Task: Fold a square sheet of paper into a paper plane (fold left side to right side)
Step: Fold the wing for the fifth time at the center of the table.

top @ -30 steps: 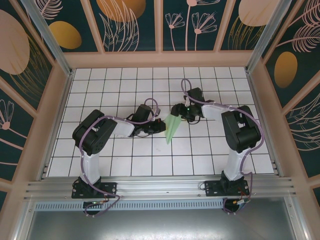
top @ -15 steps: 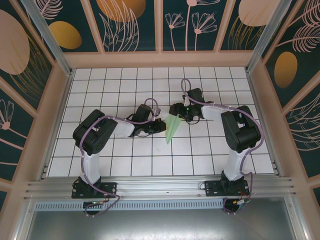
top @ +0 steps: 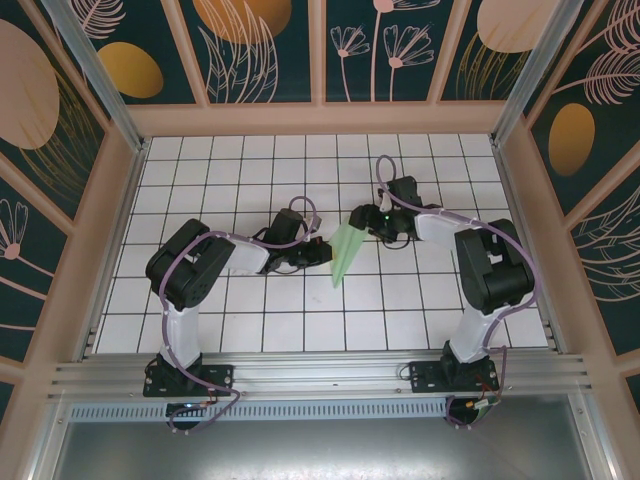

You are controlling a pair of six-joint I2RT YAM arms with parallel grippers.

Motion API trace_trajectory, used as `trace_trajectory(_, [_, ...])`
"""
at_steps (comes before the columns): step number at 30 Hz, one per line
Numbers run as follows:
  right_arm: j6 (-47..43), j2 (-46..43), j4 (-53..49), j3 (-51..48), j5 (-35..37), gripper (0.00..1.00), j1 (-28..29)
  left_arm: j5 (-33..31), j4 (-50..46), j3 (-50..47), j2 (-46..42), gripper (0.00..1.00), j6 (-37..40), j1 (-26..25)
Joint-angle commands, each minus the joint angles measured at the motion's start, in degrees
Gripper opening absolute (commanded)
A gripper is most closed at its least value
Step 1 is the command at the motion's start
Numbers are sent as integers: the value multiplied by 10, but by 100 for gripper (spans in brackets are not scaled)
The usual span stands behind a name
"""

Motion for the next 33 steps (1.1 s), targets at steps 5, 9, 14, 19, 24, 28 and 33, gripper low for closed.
trace_trajectory(5, [10,28,38,2,-33,70,6,5,5,11,6,6,-2,-2])
trace_trajectory(9, [8,43,32,7,-26,70,7,5,4,13,4,6,-2,-4])
trace_trajectory(14, [0,72,-10,24,1,70,11,4,-4,18,-4,6,4,-8])
trace_trajectory(19, [-9,83,-36,29,14,70,14,5,-10,31,-8,7,9,-15])
trace_trajectory(24, [-11,85,-39,29,15,70,14,5,-22,39,-5,7,16,-23])
trace_trajectory(28, [-12,84,-38,30,14,70,16,5,-27,39,5,7,17,-25])
trace_trajectory(33, [-14,84,-40,32,15,70,18,11,-27,59,17,7,17,-27])
